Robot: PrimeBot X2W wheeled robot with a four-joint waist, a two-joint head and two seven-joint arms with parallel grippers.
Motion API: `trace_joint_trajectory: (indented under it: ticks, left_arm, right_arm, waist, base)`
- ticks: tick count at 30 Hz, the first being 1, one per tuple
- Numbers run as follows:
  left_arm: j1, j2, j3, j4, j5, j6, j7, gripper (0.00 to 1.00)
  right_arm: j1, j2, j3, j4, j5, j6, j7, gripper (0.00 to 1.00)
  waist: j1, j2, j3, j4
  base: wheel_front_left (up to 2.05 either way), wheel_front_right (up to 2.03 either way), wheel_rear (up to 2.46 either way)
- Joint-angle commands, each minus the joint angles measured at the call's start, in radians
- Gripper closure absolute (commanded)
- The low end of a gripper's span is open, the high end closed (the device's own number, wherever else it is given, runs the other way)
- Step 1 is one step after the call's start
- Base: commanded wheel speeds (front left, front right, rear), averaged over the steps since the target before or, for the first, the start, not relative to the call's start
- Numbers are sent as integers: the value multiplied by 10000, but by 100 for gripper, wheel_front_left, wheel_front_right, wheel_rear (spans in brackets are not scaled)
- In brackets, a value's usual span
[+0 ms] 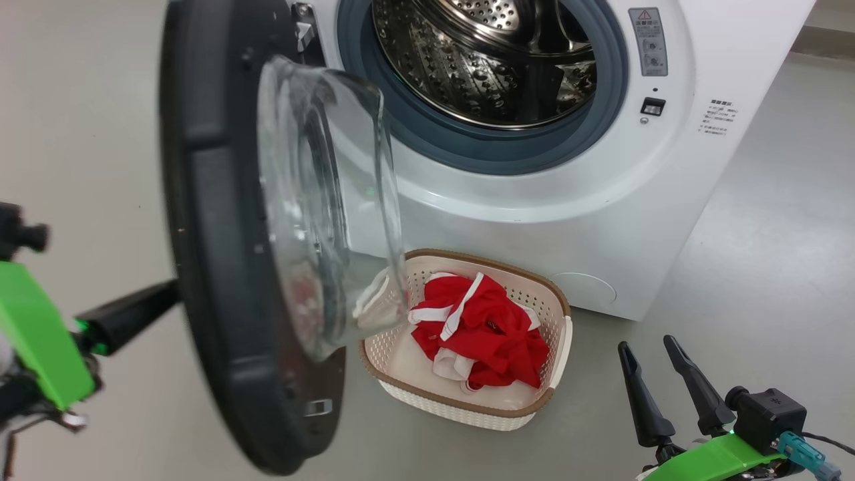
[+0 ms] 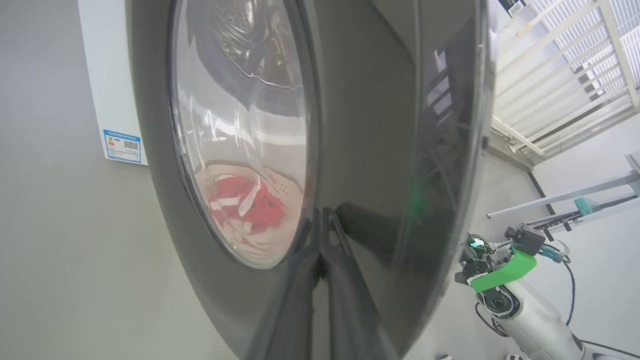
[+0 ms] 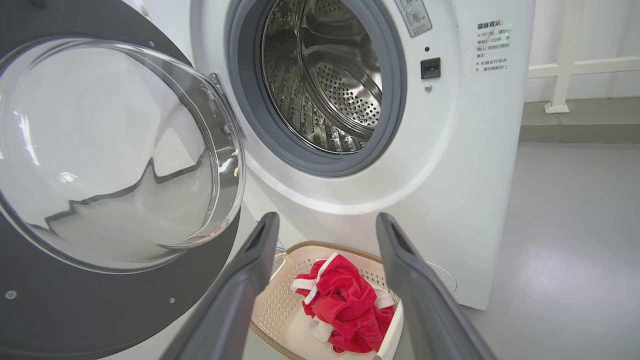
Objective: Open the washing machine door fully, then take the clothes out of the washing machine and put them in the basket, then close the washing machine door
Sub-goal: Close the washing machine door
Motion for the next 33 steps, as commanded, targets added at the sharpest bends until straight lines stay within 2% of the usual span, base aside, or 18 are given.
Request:
trace_joint_trajectory:
  ticks: [1, 7, 15, 21, 28, 32, 33]
  left_arm:
    - [-405, 337, 270, -500, -139, -71, -66, 100]
    - [-539, 362, -285, -666, -46, -71, -471, 100]
    - [-558, 510, -473, 36, 31, -71, -1498, 100]
    - [-246, 742, -778, 620, 445, -71, -2489, 100]
    - [551, 717, -1179, 1030, 594, -71, -3916, 99]
    - [1180, 677, -1383, 1210, 558, -71, -4739, 75]
    - [1350, 691, -1459, 1266, 603, -71, -4942, 66]
  right_arm:
    - [-259, -61, 227, -235, -30, 65, -65, 0]
    - [-302, -79, 208, -259, -34, 65, -65, 0]
    - [-285, -91, 125, -284, -28, 65, -65, 0]
    - [-292, -71, 123, -267, -29, 65, -65, 0]
    - [-214, -59, 118, -275, -39, 65, -65, 0]
    - [-91, -54, 144, -244, -26, 65, -65, 0]
    - [-55, -52, 161, -238, -26, 65, -65, 0]
  waist:
    - [0, 0, -3, -30]
    - [0, 0, 29, -156]
    - [0, 0, 61, -184]
    - [0, 0, 13, -126]
    - [0, 0, -116, 18]
    - [0, 0, -300, 107]
    - [0, 0, -348, 123]
  base:
    - [0, 0, 0]
    - [0, 0, 0]
    - [0, 0, 0]
    - [0, 0, 0]
    - [0, 0, 0]
    - [0, 0, 0]
    - [0, 0, 0]
